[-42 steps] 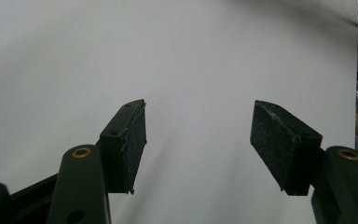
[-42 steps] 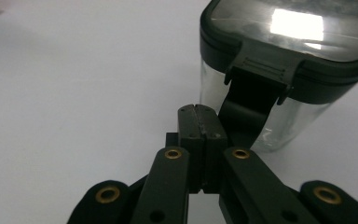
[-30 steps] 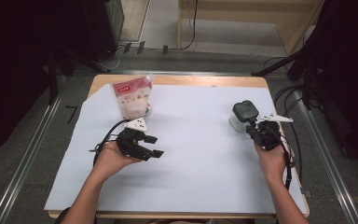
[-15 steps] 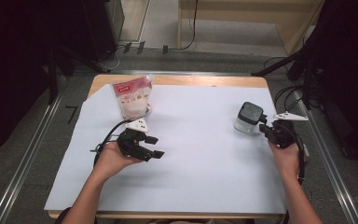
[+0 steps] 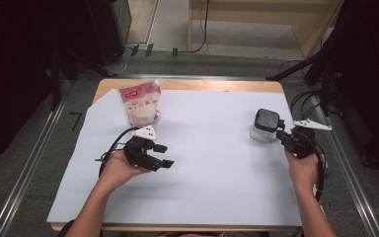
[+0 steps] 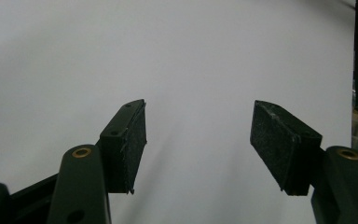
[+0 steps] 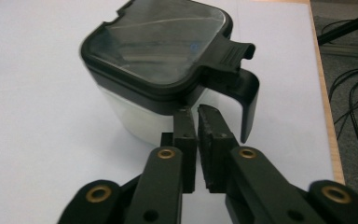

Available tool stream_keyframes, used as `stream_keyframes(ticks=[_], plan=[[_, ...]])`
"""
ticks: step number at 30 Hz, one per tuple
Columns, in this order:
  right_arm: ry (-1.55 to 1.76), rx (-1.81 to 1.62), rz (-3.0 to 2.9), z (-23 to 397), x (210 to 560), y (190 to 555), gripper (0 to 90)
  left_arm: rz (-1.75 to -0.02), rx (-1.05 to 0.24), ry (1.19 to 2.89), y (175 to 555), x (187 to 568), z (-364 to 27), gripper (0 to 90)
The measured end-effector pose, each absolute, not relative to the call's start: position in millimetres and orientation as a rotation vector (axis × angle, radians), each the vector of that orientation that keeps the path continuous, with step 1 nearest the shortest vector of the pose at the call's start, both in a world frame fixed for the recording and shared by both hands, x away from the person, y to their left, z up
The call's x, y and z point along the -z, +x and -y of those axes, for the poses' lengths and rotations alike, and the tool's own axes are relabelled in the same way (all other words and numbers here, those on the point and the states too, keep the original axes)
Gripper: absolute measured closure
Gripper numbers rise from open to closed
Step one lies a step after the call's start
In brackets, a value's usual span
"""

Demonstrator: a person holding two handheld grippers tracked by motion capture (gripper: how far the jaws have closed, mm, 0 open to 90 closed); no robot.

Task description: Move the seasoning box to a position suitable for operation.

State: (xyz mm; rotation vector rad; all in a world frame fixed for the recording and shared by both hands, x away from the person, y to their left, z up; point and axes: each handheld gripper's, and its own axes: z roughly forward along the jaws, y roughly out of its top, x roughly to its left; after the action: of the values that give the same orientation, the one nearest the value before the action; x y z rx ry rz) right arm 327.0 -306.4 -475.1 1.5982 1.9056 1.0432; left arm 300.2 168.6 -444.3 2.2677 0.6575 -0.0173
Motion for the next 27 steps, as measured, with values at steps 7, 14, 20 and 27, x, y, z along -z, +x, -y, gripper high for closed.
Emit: stream_keyframes(ticks=[7, 14, 20, 27], plan=[[1.643, -1.102, -1.875, 292, 479, 319, 59.5, -0.651, 0.017, 2.269, 301, 444, -168, 37.0], [1.624, -1.019, -1.789, 265, 488, 323, 33.5, -0.654, 0.018, 2.268, 301, 445, -168, 37.0], [1.695, -1.008, -1.71, 251, 496, 334, 14.0, -0.651, 0.017, 2.272, 302, 444, -169, 37.0], [1.736, -1.028, -1.591, 243, 508, 348, 8.5, -0.655, 0.022, 2.273, 302, 445, -169, 37.1]])
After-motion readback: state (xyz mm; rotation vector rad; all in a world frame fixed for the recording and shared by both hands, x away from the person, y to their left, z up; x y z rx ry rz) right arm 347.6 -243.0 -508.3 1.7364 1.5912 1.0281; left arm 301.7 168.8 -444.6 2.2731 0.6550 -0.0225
